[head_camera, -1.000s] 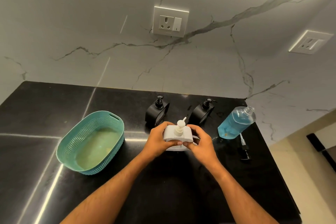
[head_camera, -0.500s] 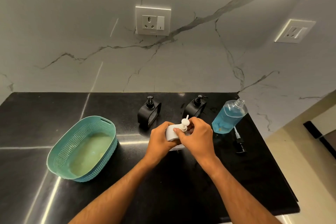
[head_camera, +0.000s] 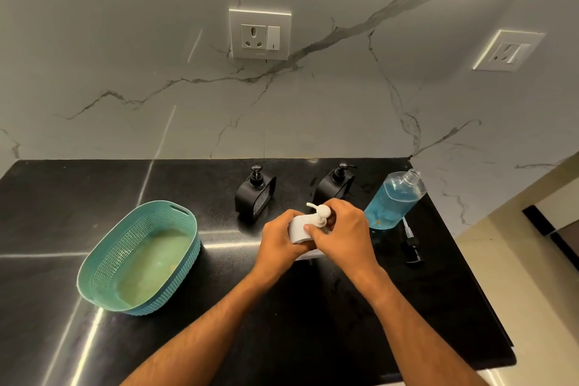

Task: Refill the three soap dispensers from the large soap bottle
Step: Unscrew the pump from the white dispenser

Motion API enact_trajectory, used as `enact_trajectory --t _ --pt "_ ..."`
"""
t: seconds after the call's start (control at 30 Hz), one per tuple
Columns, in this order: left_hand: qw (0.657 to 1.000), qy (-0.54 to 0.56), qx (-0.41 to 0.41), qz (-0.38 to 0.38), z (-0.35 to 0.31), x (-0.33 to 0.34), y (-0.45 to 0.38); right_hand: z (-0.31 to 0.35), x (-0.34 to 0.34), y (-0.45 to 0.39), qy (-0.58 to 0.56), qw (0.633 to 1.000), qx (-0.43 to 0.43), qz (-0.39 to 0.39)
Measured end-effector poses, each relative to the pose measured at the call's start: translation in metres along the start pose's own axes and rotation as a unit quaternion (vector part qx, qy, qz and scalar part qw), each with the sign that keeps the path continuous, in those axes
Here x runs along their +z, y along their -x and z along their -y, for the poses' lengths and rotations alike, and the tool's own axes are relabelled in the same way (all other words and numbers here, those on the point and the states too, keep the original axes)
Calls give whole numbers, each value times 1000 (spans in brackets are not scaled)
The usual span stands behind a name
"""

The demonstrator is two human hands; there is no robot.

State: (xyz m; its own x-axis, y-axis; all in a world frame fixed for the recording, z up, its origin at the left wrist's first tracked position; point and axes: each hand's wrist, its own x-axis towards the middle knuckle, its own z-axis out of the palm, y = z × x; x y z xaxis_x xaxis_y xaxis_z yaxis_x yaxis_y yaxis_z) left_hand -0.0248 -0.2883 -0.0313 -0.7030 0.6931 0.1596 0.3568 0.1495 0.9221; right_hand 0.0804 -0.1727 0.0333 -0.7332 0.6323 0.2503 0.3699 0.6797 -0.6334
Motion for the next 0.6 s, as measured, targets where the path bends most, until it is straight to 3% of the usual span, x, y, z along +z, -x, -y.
enact_trajectory --t 0.17,0.6 --pt "1000 0 5 0 0 -2 0 -1 -3 1 -50 998 -19 39" --pt "1000 8 3 -4 -1 0 -1 7 -5 -1 10 999 -30 21"
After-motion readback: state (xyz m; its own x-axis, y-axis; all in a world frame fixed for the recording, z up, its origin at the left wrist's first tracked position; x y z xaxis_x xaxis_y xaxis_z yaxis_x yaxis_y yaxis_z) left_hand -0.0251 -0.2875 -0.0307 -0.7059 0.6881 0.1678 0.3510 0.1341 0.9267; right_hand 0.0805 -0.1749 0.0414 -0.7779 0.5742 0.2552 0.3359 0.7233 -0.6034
